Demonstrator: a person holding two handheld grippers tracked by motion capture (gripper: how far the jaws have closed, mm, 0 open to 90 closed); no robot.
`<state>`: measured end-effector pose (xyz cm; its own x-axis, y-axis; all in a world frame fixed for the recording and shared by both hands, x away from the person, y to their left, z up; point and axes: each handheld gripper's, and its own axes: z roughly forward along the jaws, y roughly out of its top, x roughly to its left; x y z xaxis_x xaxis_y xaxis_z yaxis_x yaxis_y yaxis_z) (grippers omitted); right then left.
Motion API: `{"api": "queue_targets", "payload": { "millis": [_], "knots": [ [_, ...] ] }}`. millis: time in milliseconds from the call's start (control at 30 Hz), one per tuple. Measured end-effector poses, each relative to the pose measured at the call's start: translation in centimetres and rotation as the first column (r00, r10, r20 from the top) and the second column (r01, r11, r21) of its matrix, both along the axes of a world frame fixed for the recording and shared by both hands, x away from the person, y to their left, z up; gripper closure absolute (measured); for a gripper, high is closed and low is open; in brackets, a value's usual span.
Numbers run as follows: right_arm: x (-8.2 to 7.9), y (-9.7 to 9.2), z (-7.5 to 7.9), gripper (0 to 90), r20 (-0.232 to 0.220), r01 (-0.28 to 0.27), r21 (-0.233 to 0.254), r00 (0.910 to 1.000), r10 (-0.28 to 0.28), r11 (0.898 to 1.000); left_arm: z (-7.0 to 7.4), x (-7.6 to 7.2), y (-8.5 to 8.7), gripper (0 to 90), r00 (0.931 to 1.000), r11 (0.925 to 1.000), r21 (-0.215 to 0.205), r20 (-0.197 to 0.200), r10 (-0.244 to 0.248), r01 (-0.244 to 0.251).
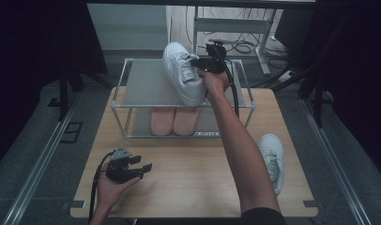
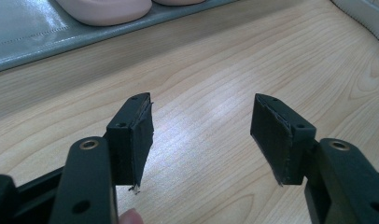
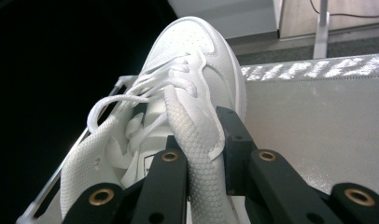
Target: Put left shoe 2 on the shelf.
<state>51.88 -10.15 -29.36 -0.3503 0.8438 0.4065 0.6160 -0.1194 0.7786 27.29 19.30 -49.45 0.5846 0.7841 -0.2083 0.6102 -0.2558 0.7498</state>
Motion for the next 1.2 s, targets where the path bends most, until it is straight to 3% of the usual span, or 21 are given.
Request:
{"api": "queue_targets", "payload": {
  "millis": [367, 600, 733, 767, 833, 1033, 1200],
  "knots": [
    [2.6, 0.5, -1.0, 81.2, -0.033, 0.092, 0.026, 0.9952, -0.092, 0.995, -0.4, 0.2, 0.2, 39.9, 0.9999, 1.0, 0.002, -0.015, 0.003, -0.003],
    [3.7, 0.8, -2.5, 76.5, -0.073, 0.096, 0.001, 0.9927, -0.096, 0.995, -0.7, 0.2, 0.0, 40.1, 0.9998, 1.0, 0.007, -0.02, -0.002, 0.002],
    [3.5, 0.6, -2.6, 60.6, -0.041, 0.046, 0.013, 0.9981, -0.045, 0.999, -0.6, 0.2, 0.0, 40.1, 0.9998, 1.0, 0.008, -0.018, -0.002, 0.002],
    [3.5, 0.6, -2.6, 60.6, -0.041, 0.046, 0.013, 0.9981, -0.045, 0.999, -0.6, 0.2, 0.0, 40.1, 0.9998, 1.0, 0.008, -0.018, -0.002, 0.002],
    [2.9, 0.2, -1.9, 56.9, 0.0, 0.035, -0.005, 0.9994, -0.035, 0.999, -0.6, 0.2, 0.0, 40.2, 0.9999, 1.0, 0.009, -0.015, -0.002, 0.002],
    [0.7, -1.6, -0.6, 60.5, 0.081, 0.008, -0.038, 0.9967, -0.005, 0.999, -0.4, 0.1, -0.2, 40.1, 0.9999, 0.9999, 0.01, -0.012, -0.002, 0.002],
    [-1.3, -3.5, -0.2, 66.8, 0.112, -0.041, -0.052, 0.9926, 0.047, 0.998, -0.2, 0.0, -0.3, 40.1, 1.0, 0.9999, 0.015, -0.005, -0.006, 0.006]
  ]
}}
